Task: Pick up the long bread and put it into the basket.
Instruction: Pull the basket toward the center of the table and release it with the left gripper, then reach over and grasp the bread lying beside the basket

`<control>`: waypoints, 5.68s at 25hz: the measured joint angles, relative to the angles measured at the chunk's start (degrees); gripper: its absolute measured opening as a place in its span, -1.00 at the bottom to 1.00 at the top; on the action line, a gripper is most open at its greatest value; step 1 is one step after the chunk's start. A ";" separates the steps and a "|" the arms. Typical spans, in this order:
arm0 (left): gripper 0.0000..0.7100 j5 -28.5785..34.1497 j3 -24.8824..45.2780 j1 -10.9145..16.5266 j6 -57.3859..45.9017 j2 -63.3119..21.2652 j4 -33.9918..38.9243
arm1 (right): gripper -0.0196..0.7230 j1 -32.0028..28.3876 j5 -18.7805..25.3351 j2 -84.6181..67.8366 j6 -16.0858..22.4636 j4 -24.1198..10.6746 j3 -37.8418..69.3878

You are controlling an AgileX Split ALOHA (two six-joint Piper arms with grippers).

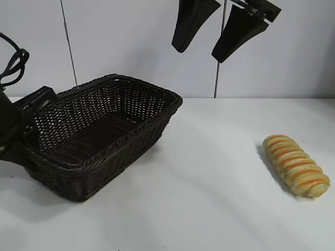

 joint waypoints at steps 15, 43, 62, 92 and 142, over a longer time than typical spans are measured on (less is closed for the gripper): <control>-0.72 16.76 -13.82 6.84 32.76 3.07 -5.64 | 0.53 0.00 0.00 0.00 0.00 0.00 0.00; -0.72 30.16 -38.33 6.84 60.24 24.90 -5.20 | 0.53 0.00 0.00 0.00 0.11 0.00 0.00; -0.43 27.52 -38.56 6.84 61.65 30.15 -6.33 | 0.53 0.00 -0.64 0.00 0.11 0.05 0.00; 0.67 29.91 -38.56 6.84 61.70 16.75 -4.10 | 0.53 0.00 -1.36 0.00 0.11 0.05 0.00; 0.67 21.56 -30.41 6.79 61.70 5.59 -20.76 | 0.53 0.00 -1.31 0.00 0.11 -2.20 0.00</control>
